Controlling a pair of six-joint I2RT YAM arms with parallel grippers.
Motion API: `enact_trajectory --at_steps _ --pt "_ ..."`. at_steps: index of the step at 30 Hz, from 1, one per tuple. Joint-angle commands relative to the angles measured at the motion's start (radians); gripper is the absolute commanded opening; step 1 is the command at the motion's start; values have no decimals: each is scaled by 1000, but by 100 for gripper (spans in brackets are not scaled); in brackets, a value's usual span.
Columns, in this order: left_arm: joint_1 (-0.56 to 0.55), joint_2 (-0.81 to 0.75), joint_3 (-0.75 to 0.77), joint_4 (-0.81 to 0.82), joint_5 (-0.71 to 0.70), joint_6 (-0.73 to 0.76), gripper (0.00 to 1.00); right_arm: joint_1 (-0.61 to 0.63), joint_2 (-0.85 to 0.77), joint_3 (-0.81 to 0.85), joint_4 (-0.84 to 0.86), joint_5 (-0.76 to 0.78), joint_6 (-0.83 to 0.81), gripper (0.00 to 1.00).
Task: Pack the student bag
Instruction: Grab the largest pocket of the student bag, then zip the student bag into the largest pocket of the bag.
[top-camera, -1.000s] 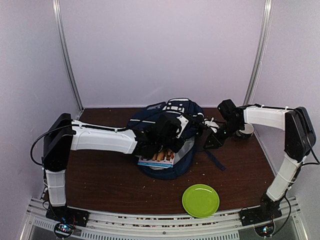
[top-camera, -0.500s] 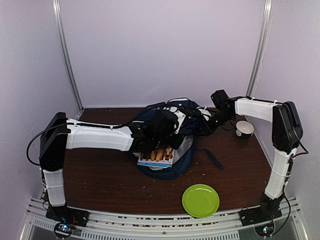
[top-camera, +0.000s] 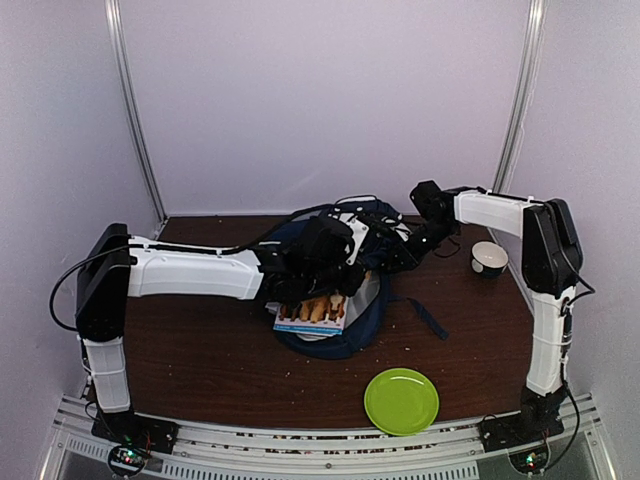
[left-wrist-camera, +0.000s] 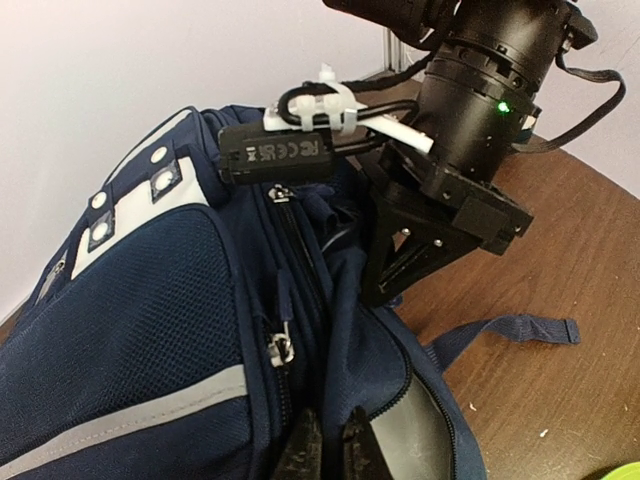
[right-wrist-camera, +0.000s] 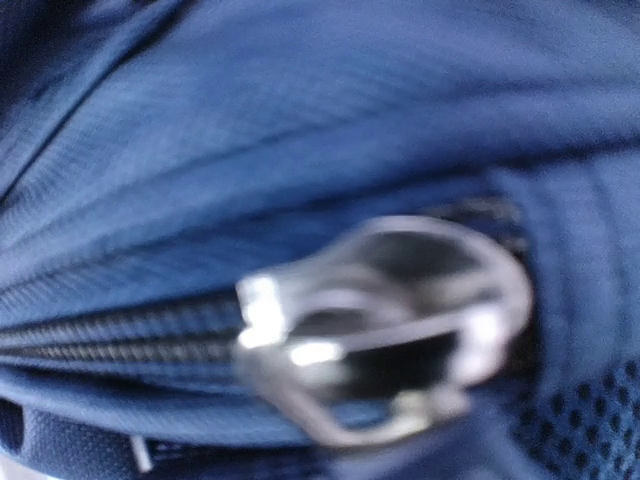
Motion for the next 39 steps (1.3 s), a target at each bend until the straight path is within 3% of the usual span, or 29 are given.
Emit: enact_trajectory --at_steps 1,8,17,25,26,30,33,39 --pt "29 -67 -4 88 -58 -19 0 -1 -16 -25 -19 -23 -20 1" --pt "32 -21 2 59 -39 -22 0 -2 -161 -155 -21 68 19 0" --pt "33 79 13 89 155 -52 0 63 -304 -372 -54 173 86 0" --pt "31 89 -23 123 222 -86 0 252 -411 -426 -45 33 89 0" --pt "29 62 -49 138 223 -83 1 266 -414 -418 -45 8 93 0" --pt "0 -113 -274 332 134 -64 25 291 -397 -390 -34 -78 138 0" --pt "-29 -237 -392 301 68 -104 37 315 -381 -372 -35 -95 156 0" --pt "-96 -477 -646 158 -107 -216 41 400 -326 -322 -60 -106 159 0"
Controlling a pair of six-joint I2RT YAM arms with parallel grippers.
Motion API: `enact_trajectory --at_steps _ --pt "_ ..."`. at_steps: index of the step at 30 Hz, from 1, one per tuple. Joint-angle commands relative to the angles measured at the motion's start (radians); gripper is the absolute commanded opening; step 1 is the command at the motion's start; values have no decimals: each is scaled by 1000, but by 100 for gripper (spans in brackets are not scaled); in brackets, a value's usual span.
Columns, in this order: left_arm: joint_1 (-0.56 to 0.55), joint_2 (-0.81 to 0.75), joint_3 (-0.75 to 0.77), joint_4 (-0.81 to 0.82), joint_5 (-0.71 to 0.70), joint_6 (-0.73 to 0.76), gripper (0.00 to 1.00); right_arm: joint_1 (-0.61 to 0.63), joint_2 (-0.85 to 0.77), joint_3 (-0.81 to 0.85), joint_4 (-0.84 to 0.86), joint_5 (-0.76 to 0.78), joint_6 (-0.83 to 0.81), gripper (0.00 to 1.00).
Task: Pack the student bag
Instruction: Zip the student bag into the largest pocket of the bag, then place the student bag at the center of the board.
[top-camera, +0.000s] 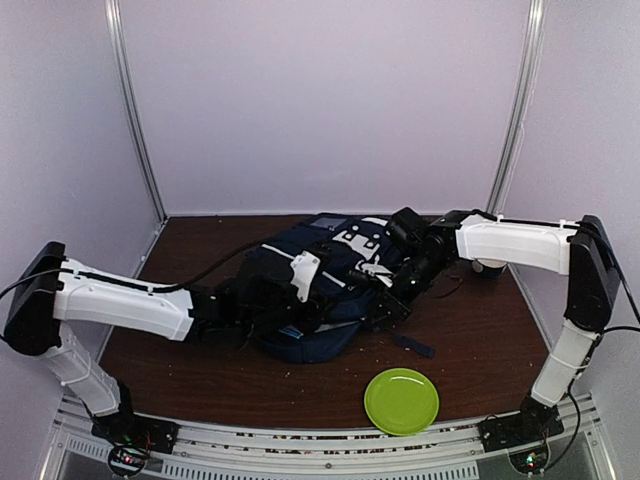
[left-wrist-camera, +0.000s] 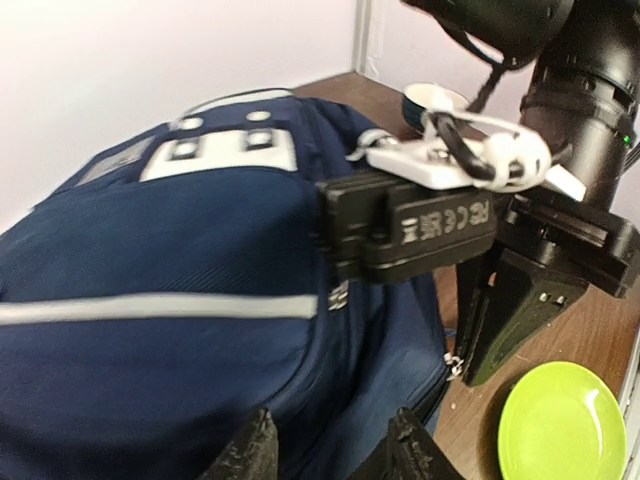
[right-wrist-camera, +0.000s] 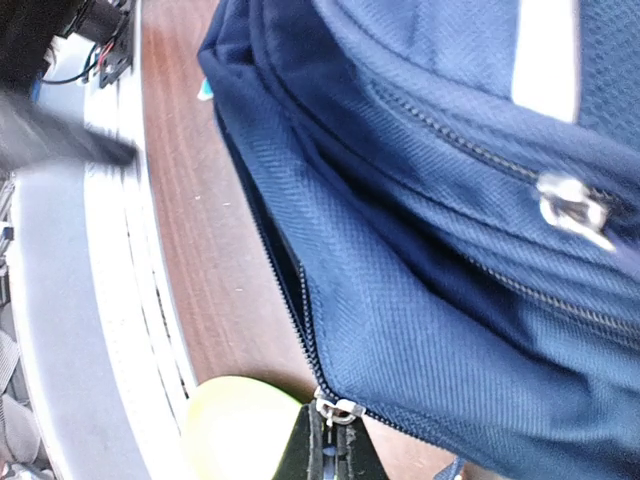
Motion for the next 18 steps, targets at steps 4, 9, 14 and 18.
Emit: enact_trajectory --at_steps 4,9,14,18 --pt "-35 -339 -326 -178 -238 -217 38 135 46 55 -43 -85 8 0" --pt "-35 -571 -493 -326 -280 -343 15 179 76 64 -39 -48 -22 0" --pt "38 -569 -510 -330 -279 -311 0 181 81 38 -25 -34 -28 0" --pt "97 -449 -469 -228 -211 -248 0 182 59 -3 -18 -16 -40 0"
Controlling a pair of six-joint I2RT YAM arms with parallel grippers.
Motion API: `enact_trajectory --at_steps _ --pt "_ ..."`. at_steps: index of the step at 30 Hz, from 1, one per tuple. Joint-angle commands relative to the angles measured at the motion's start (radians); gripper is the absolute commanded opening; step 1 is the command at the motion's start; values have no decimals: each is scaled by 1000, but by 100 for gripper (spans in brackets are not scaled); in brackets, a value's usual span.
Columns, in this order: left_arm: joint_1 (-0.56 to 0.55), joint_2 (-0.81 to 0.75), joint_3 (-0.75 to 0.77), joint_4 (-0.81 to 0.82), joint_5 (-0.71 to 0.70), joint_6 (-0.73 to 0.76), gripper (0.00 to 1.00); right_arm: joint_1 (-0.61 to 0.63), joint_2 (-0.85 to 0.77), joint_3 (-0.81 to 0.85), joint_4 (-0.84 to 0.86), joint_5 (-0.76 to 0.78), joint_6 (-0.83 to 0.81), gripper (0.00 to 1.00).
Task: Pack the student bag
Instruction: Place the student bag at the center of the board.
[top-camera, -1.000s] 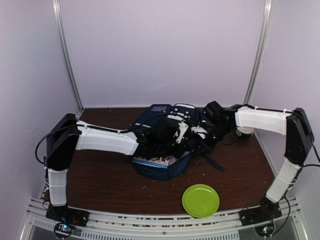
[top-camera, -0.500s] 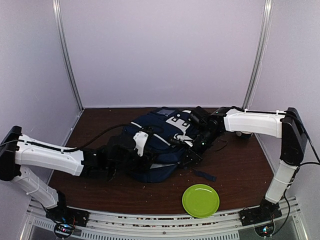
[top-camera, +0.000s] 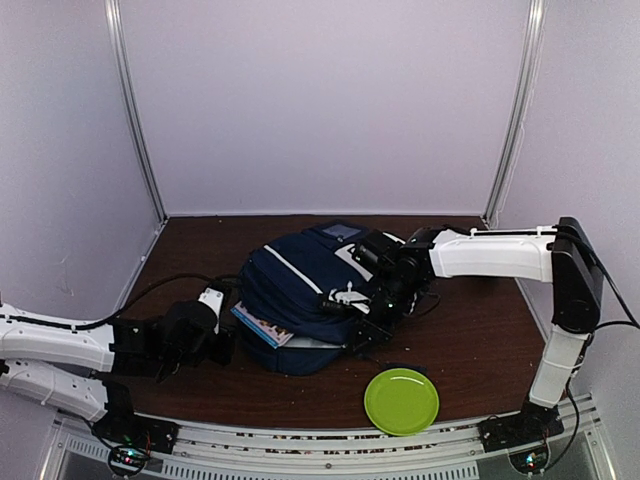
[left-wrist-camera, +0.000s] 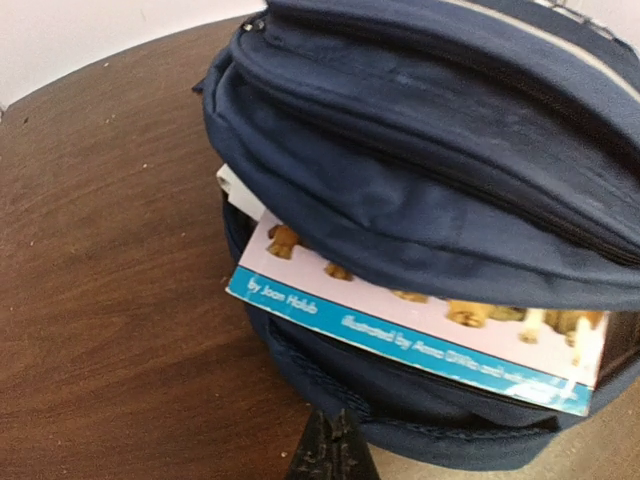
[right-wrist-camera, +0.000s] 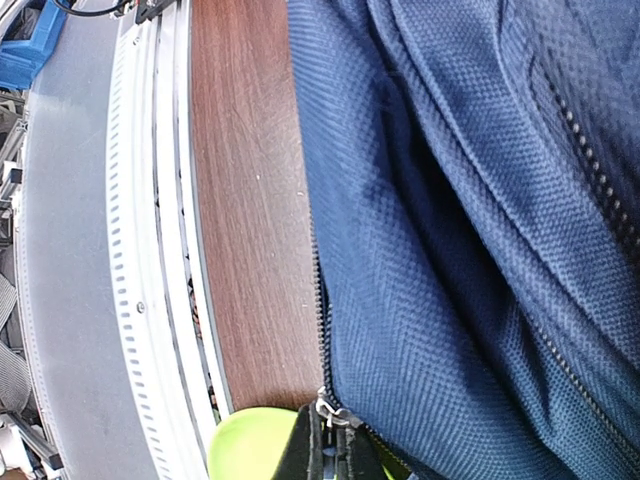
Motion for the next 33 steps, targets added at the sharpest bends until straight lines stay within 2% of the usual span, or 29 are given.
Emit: enact_trajectory --at_steps 1,7,10,15,18,21,23,25,28,33 --pt "45 137 61 120 43 63 0 15 -30 -41 -15 -9 -26 0" --pt "68 394 185 327 146 124 0 21 -18 -49 14 -27 -11 0" --pt "68 454 213 469 185 128 0 24 -3 -42 31 -45 -6 0" --pt "68 568 284 552 244 122 0 55 14 13 63 -130 30 0" --pt "67 580 270 593 245 83 0 97 51 78 62 -141 46 0" --pt "64 528 200 630 217 50 0 141 101 123 89 -152 91 0" --pt "61 481 162 637 208 48 0 160 136 146 118 -148 138 5" --pt "61 436 138 602 205 45 0 170 169 170 118 -160 150 7" --pt "54 349 116 455 161 12 0 163 176 192 90 -156 140 10" --pt "45 135 40 176 72 -113 24 149 85 138 9 -93 7 34"
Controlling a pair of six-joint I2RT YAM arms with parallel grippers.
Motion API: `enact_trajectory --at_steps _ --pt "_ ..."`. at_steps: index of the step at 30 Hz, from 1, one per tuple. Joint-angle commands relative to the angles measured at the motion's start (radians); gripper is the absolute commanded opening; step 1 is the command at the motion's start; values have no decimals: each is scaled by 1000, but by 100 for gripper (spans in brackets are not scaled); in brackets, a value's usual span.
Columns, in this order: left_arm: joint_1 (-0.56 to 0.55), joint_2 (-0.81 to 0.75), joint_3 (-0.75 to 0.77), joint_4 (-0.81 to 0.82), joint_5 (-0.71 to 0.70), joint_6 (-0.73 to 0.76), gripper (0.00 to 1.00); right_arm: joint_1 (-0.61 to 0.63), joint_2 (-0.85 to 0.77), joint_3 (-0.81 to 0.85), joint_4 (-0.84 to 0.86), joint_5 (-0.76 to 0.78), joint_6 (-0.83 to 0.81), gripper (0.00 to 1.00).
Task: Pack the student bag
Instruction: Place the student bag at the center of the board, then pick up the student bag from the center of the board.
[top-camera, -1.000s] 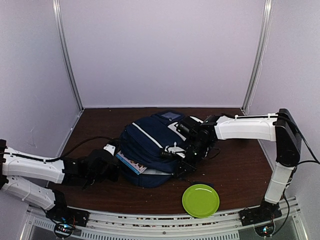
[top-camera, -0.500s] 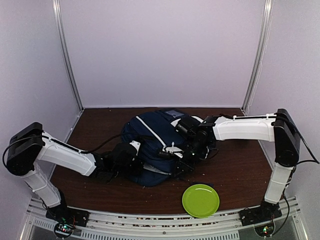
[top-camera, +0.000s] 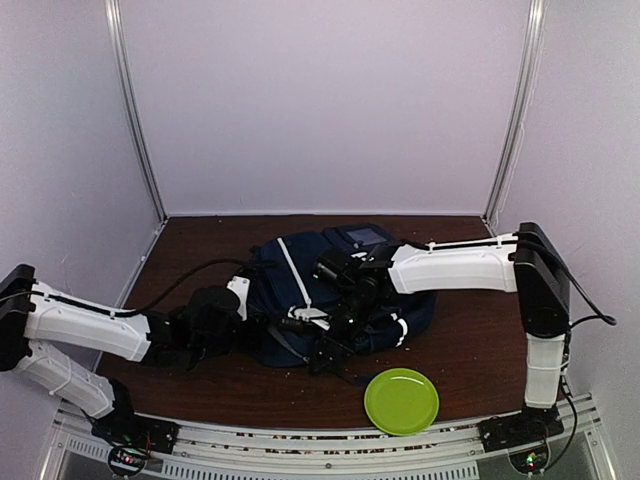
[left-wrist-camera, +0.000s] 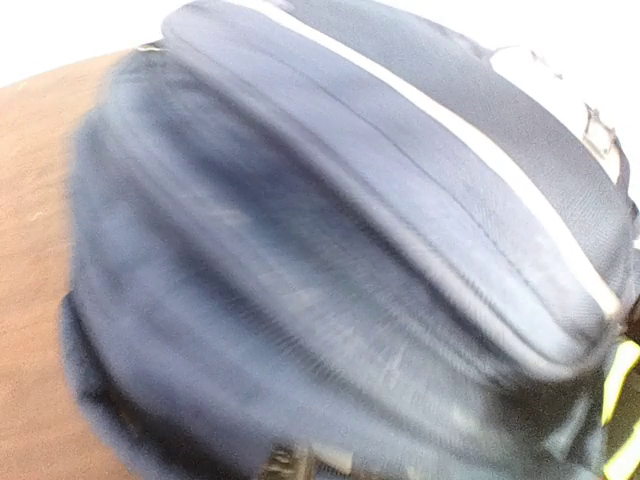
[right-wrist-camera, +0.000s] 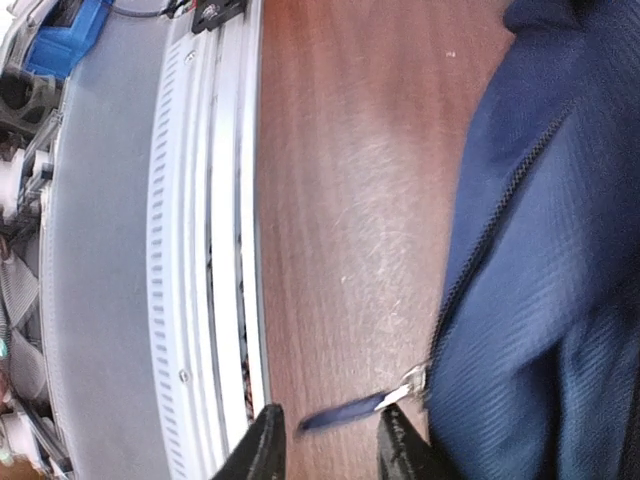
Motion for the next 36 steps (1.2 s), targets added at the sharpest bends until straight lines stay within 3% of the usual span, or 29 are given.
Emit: enact_trajectory --at_steps 1,7,11,15,20,22,27,28,31,32,36 --pt "-13 -192 -62 -236 -100 -123 28 4 -120 -43 -98 -14 -128 38" --pt "-44 -366 -123 -328 -57 -104 33 -1 -246 -166 -148 147 -253 38" --pt "-147 -330 -102 -294 -17 -45 24 17 -337 -297 79 429 -228 36" --pt "-274 -272 -86 -261 -4 -28 21 64 -349 -347 271 609 -262 41" --pt "-346 -214 -98 -202 -7 -46 34 118 -282 -338 356 714 -317 47" --pt "-357 -197 -94 -195 -23 -46 46 133 -245 -332 381 738 -330 48" --pt "-367 -220 -129 -157 -82 -63 44 136 -129 -264 347 717 -334 52" --pt "-371 -236 -142 -157 -105 -67 44 135 -114 -251 342 714 -330 45" --pt "-378 -273 -172 -143 -148 -69 41 127 -87 -186 302 660 -293 5" --pt "-380 -282 -176 -143 -164 -65 41 124 -87 -164 297 631 -273 0" --pt "-394 -299 -159 -171 -233 -41 42 123 -73 -48 239 553 -219 0"
